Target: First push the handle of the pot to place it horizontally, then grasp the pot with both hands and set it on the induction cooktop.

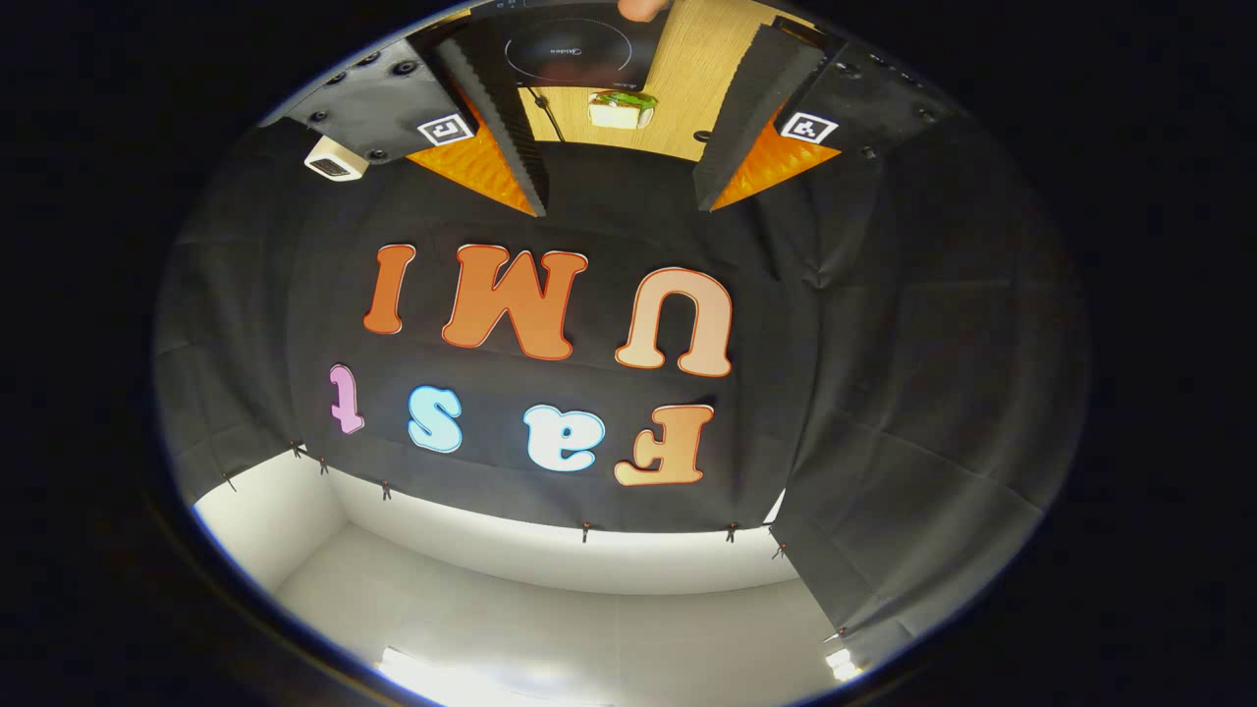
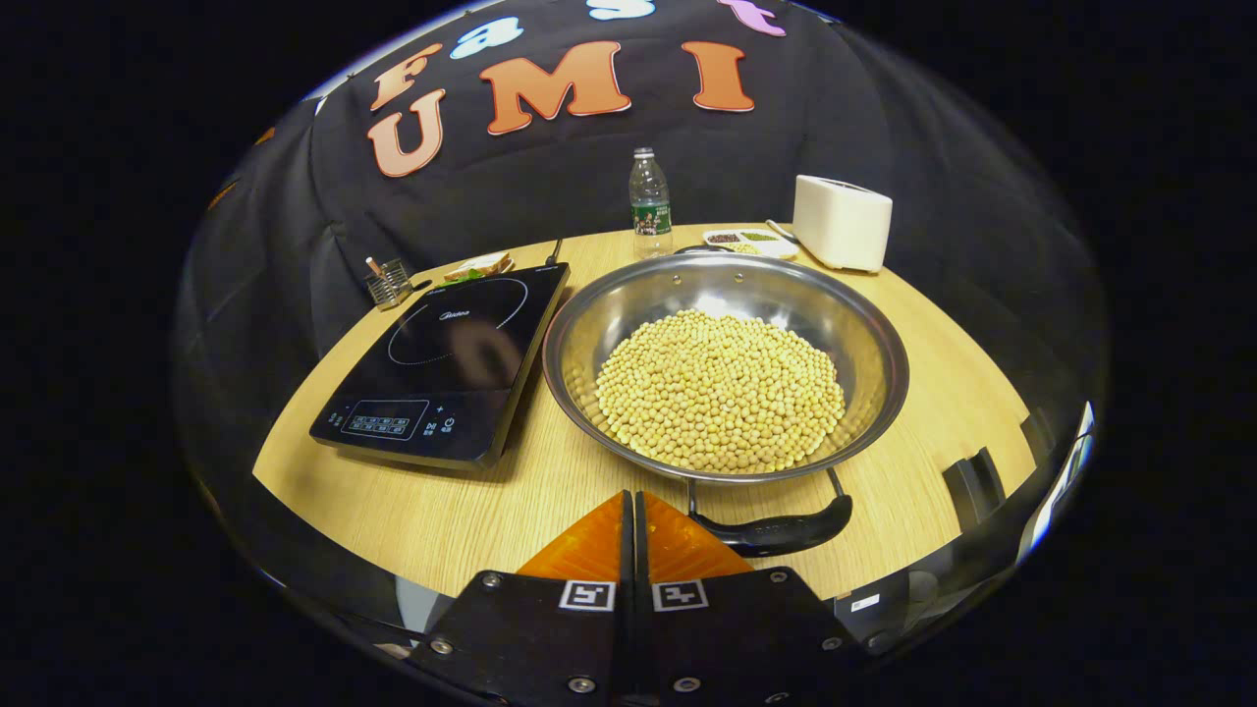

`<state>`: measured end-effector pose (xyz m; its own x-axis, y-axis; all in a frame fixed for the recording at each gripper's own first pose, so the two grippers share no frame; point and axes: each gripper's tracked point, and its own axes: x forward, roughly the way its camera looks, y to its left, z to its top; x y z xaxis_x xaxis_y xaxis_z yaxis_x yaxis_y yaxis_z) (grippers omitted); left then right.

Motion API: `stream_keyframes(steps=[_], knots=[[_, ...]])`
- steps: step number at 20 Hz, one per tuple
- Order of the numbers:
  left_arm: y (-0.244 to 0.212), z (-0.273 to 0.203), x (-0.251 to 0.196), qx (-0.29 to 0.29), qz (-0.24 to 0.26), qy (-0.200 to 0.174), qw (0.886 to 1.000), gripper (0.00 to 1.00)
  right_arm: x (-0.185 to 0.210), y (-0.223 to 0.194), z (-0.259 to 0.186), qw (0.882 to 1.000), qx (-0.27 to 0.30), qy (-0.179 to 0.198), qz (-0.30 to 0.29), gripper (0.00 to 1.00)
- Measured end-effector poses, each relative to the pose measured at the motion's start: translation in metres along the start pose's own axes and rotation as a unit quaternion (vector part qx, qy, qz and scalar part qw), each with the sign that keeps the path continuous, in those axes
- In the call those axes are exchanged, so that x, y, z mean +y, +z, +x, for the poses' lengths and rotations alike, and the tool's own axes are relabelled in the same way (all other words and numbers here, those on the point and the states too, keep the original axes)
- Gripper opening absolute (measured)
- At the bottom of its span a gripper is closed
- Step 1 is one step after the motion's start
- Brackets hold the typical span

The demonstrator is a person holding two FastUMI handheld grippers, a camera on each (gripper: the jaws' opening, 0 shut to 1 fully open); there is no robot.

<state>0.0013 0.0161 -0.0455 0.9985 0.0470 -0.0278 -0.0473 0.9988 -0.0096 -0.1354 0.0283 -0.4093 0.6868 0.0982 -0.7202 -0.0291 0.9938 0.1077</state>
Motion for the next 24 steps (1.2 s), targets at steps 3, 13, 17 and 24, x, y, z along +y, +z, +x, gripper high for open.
stream_keyframes(steps=[3,13,17,24], knots=[[0.004,-0.002,-0.011,-0.005,-0.005,-0.014,1.0,0.98,-0.011,0.0,0.0,1.0,0.002,-0.014,-0.002,0.0],[-0.004,0.012,-0.028,0.008,-0.005,-0.02,1.0,0.98,-0.057,0.005,-0.001,0.998,0.004,-0.047,0.032,0.0],[-0.004,0.015,-0.034,0.009,0.0,-0.021,1.0,0.98,-0.08,0.01,0.002,0.997,0.005,-0.064,0.037,0.0],[-0.003,0.018,-0.044,0.008,0.009,-0.027,1.0,0.98,-0.109,0.018,0.012,0.994,0.001,-0.09,0.057,0.0]])
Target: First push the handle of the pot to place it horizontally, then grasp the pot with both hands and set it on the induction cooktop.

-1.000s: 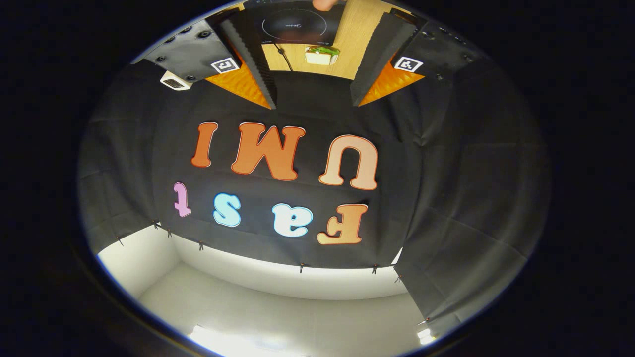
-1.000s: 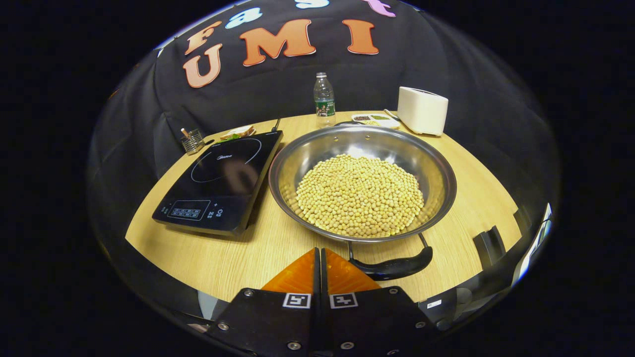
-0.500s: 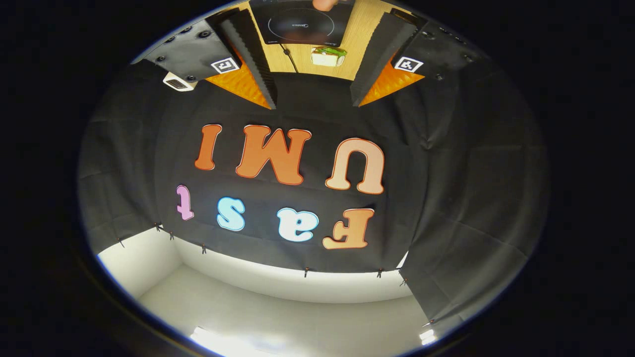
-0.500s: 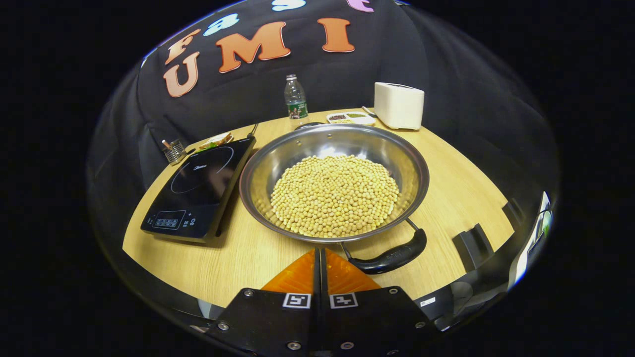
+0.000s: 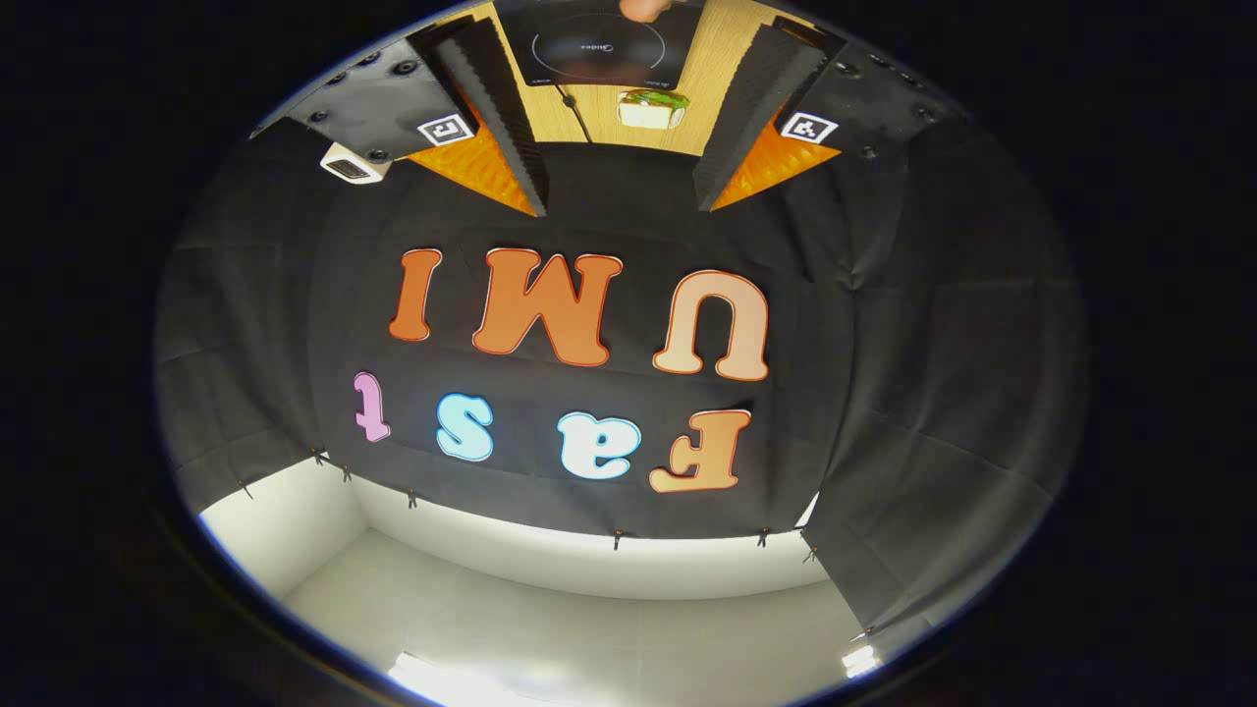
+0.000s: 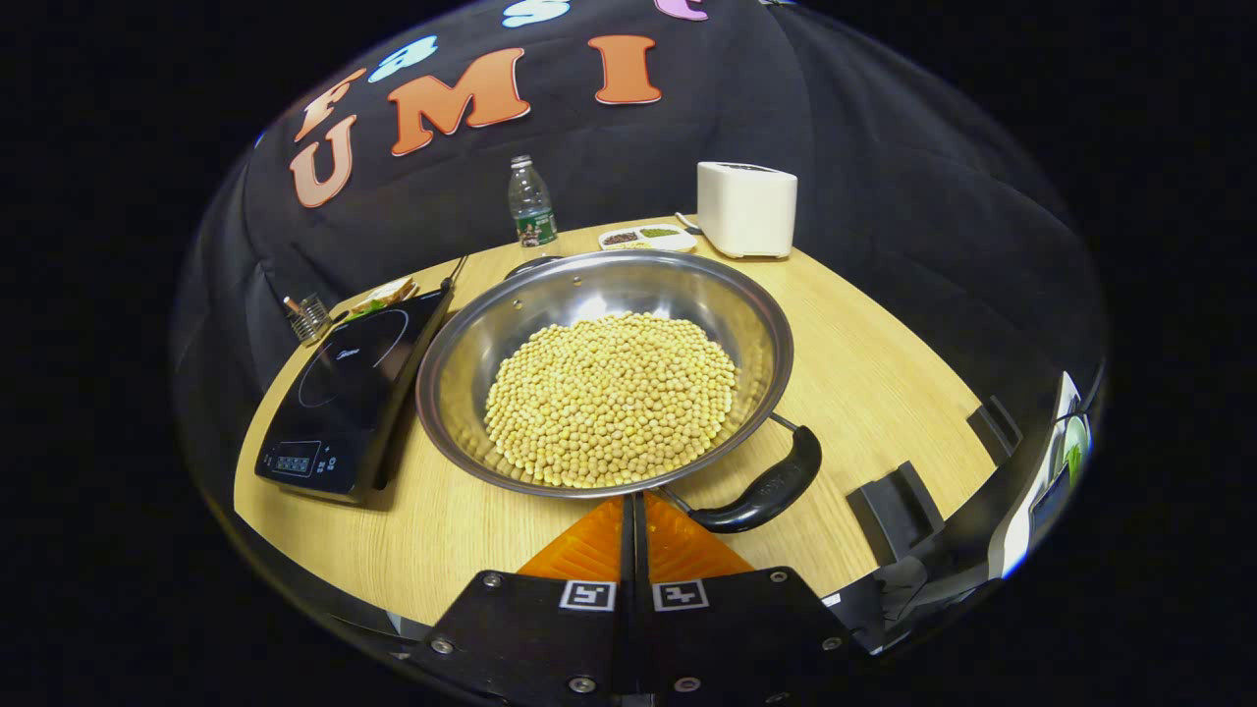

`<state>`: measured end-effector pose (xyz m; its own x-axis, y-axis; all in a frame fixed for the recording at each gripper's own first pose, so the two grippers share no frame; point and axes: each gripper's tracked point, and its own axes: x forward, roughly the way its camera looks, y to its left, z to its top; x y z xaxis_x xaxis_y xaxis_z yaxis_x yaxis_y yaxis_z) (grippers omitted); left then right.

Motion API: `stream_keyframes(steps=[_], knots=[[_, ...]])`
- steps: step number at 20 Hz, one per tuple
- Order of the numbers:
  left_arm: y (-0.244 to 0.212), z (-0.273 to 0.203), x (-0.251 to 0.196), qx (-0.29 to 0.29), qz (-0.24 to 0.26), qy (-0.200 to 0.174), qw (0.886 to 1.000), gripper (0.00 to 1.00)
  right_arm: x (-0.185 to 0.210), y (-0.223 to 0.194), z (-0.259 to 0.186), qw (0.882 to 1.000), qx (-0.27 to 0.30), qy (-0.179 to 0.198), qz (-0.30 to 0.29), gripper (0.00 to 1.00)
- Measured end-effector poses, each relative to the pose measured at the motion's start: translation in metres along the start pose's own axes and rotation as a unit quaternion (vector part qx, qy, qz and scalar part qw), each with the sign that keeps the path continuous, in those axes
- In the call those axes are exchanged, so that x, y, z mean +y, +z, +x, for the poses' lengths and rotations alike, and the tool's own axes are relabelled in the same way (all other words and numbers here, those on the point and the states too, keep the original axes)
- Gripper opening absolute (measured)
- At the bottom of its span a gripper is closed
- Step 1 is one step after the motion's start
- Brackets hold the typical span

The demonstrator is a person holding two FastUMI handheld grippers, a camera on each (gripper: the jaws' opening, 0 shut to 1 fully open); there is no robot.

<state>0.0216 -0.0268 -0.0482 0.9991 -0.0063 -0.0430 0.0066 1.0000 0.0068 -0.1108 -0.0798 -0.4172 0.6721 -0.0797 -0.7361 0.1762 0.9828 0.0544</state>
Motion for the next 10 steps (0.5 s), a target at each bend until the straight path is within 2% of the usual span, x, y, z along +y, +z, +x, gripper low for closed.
stream_keyframes(steps=[10], knots=[[-0.008,0.013,-0.005,0.009,-0.002,-0.008,1.0,0.98,-0.036,0.016,0.022,0.999,-0.003,-0.048,0.008,0.0]])
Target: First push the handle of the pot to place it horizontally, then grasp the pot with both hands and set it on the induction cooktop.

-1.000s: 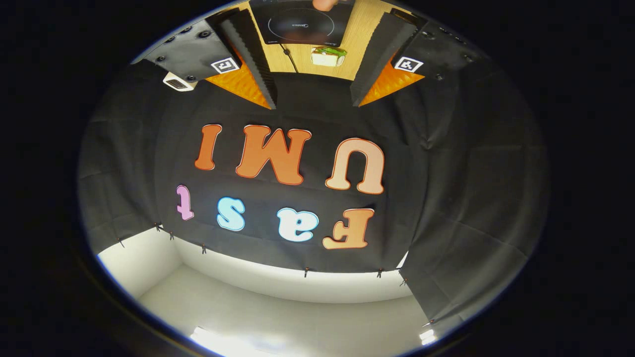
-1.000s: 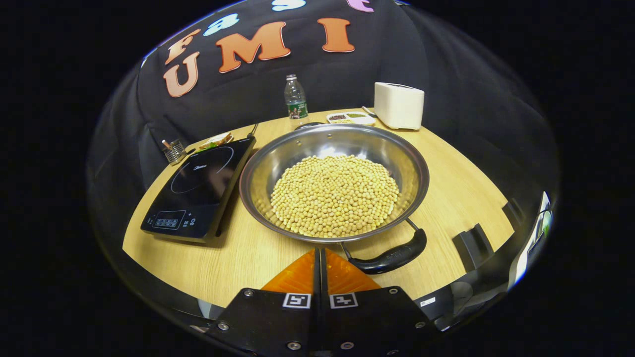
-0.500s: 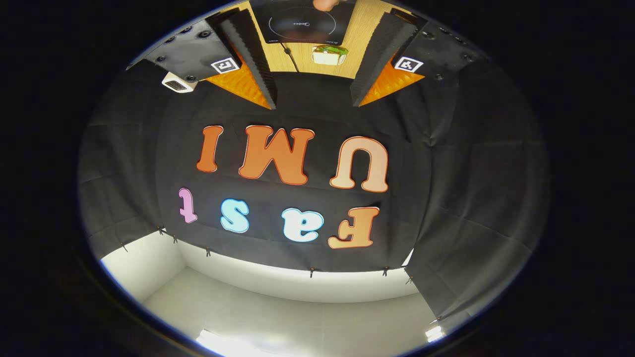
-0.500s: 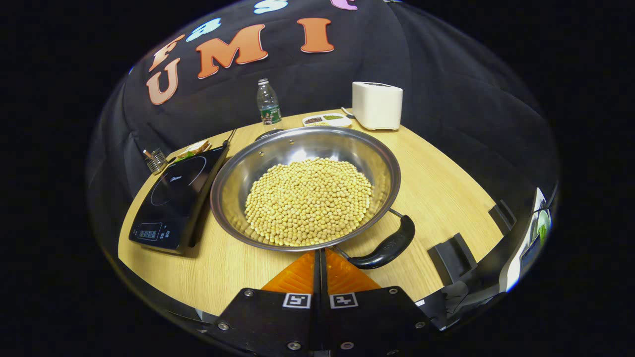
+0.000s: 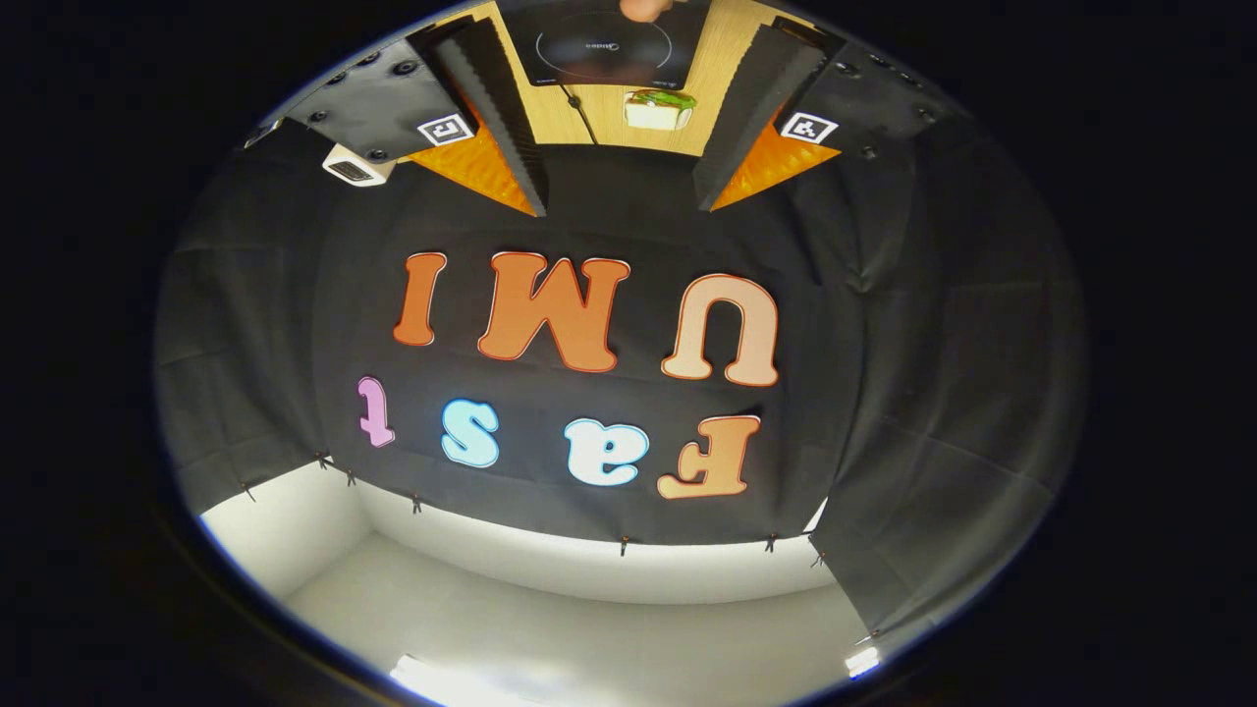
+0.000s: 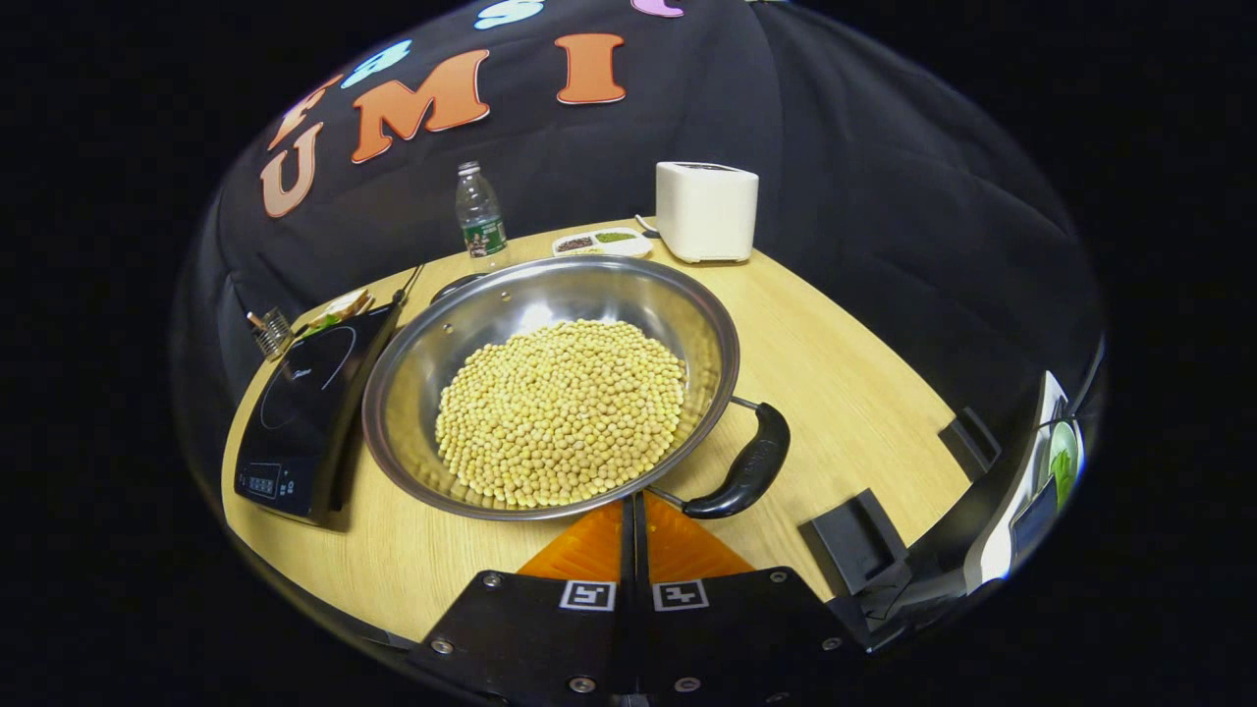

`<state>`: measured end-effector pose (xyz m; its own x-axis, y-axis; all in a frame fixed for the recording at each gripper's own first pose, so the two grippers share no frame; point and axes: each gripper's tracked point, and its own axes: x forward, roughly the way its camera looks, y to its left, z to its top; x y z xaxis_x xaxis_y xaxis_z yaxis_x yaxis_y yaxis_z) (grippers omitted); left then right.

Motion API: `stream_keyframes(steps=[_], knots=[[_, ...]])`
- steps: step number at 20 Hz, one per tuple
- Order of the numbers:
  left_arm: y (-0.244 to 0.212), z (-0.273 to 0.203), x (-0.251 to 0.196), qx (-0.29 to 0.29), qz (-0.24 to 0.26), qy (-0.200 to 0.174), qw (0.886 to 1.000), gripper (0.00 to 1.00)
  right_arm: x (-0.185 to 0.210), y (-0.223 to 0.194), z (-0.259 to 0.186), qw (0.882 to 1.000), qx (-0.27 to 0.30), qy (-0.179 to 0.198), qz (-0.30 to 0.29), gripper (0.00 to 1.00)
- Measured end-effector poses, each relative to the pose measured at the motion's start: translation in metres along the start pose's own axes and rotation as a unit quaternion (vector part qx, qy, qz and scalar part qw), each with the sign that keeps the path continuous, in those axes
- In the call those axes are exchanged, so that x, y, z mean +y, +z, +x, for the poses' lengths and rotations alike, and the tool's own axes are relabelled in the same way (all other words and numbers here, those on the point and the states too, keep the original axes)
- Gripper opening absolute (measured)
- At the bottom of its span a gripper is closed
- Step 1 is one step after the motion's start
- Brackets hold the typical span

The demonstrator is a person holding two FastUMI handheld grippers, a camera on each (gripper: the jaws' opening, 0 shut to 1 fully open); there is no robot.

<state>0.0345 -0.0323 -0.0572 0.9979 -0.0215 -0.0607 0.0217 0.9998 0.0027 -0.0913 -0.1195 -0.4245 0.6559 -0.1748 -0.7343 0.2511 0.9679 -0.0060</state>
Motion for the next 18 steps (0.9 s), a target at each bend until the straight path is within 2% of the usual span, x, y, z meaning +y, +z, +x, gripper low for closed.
stream_keyframes(steps=[18], knots=[[-0.022,0.039,0.002,0.019,0.001,0.002,1.0,0.98,-0.057,0.035,0.043,0.995,0.003,-0.097,-0.027,0.0]])
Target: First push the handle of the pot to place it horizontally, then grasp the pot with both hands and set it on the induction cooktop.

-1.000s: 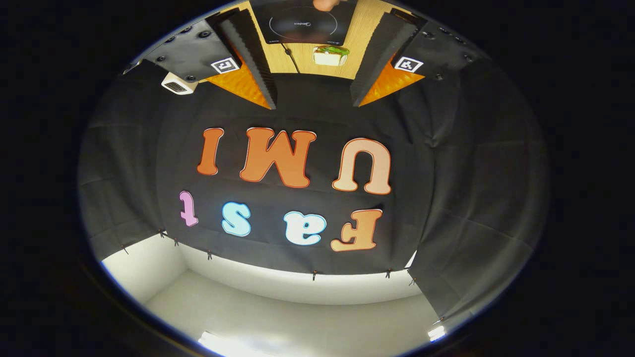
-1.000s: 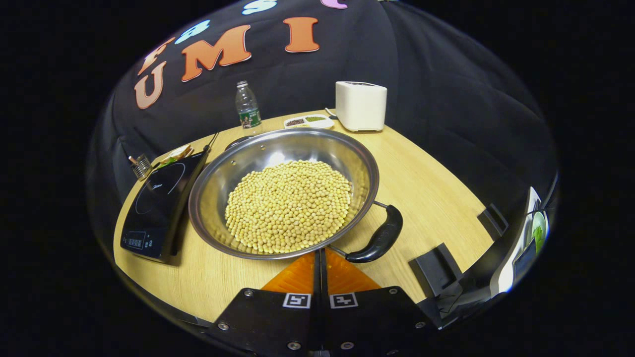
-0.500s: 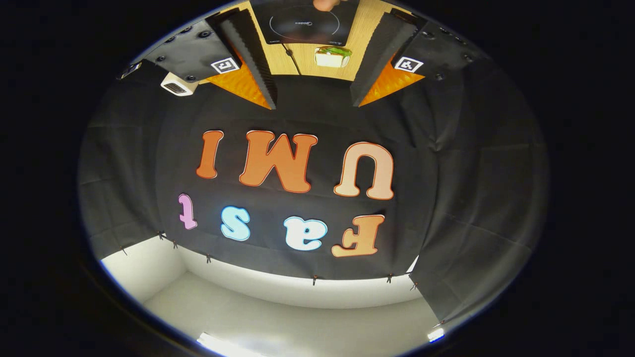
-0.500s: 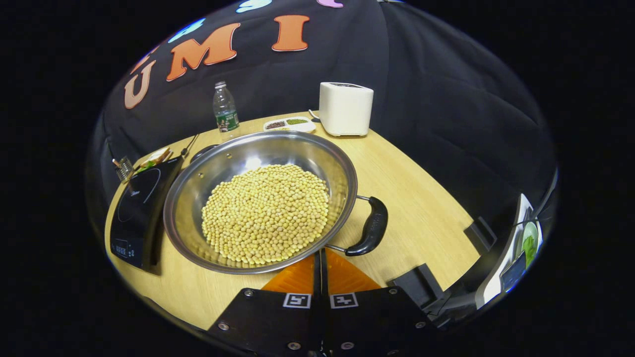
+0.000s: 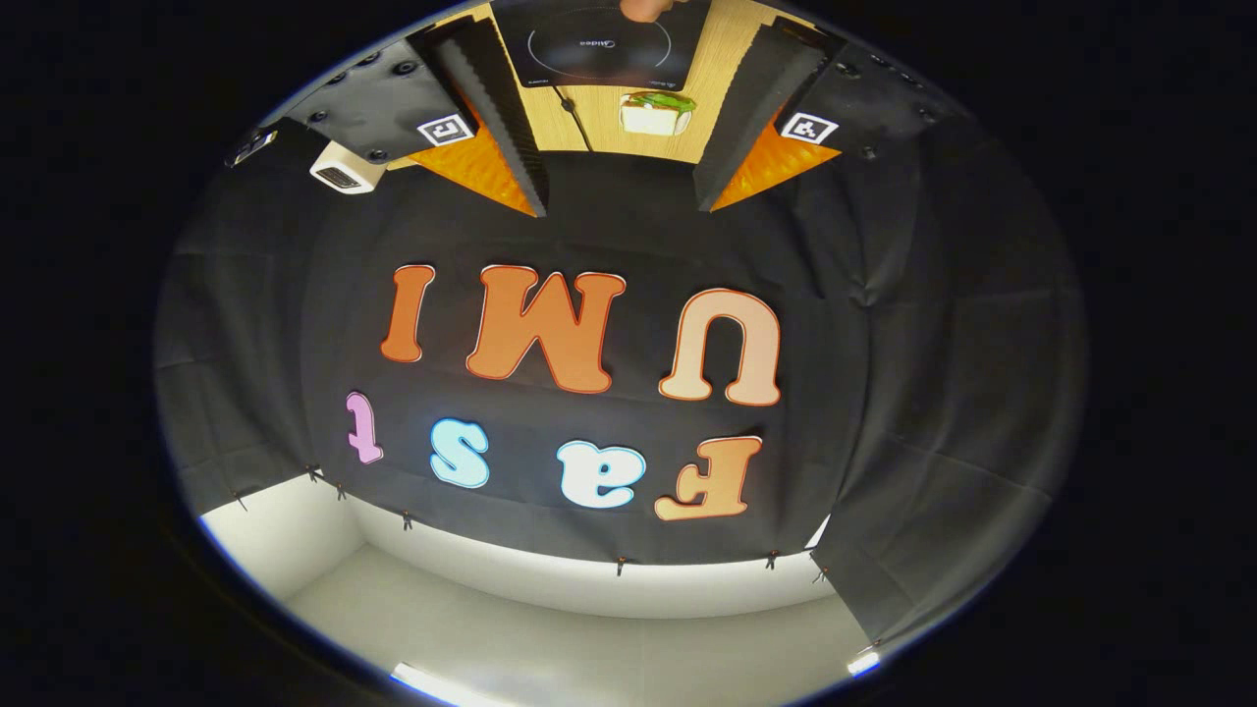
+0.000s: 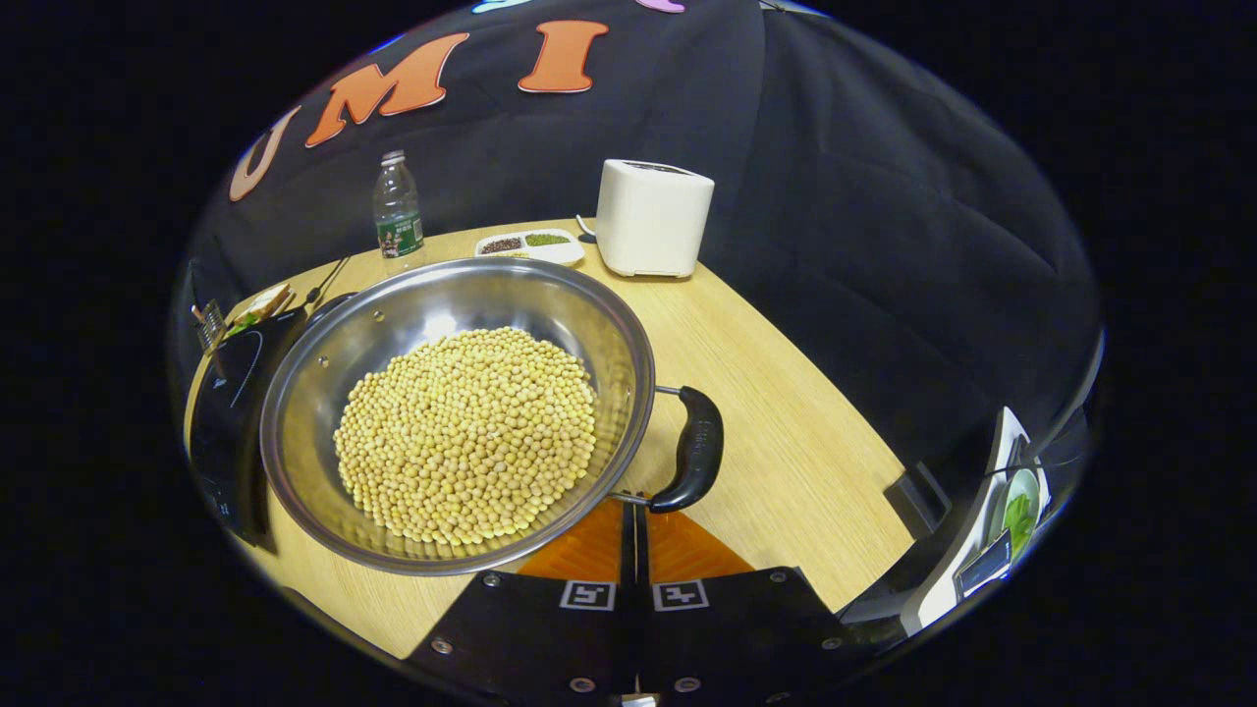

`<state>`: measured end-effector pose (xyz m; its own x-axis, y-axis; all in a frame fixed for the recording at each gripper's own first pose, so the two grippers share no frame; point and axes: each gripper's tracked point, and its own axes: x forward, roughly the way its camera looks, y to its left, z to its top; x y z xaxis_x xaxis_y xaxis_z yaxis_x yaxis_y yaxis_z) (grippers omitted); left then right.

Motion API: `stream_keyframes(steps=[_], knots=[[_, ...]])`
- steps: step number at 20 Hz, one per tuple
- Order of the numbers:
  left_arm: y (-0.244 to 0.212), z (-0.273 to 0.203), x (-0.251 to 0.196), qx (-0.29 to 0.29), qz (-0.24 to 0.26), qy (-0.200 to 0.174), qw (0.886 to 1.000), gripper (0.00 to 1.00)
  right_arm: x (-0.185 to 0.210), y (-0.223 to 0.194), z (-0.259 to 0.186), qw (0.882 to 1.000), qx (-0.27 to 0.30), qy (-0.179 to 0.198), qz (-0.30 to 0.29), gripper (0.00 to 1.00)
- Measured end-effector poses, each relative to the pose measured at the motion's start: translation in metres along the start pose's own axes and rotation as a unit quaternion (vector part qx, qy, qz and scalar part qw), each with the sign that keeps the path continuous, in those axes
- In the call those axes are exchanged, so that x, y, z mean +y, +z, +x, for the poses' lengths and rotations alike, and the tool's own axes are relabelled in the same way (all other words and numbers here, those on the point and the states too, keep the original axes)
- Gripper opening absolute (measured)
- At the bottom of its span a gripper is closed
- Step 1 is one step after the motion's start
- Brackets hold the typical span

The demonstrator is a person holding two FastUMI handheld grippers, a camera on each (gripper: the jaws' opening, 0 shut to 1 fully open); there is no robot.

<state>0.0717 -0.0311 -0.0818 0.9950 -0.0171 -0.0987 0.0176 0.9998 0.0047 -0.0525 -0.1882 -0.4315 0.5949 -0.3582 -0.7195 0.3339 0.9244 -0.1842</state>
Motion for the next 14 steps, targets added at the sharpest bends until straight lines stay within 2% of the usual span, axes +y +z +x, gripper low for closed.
stream_keyframes(steps=[9,11,12,13,14], knots=[[-0.006,0.014,-0.016,0.006,0.015,-0.009,1.0,0.99,-0.017,0.029,0.031,1.0,-0.003,-0.01,-0.001,0.0],[-0.005,0.015,-0.018,0.006,0.016,-0.008,1.0,0.99,-0.018,0.036,0.037,1.0,-0.004,-0.004,0.006,0.0],[-0.004,0.015,-0.02,0.005,0.016,-0.009,1.0,0.97,-0.017,0.041,0.041,1.0,-0.005,0.003,0.013,0.03],[-0.004,0.015,-0.021,0.004,0.016,-0.009,1.0,0.98,-0.017,0.044,0.044,1.0,-0.006,0.009,0.019,0.0],[-0.004,0.016,-0.023,0.004,0.017,-0.009,1.0,0.98,-0.017,0.047,0.048,1.0,-0.005,0.014,0.027,0.04]])
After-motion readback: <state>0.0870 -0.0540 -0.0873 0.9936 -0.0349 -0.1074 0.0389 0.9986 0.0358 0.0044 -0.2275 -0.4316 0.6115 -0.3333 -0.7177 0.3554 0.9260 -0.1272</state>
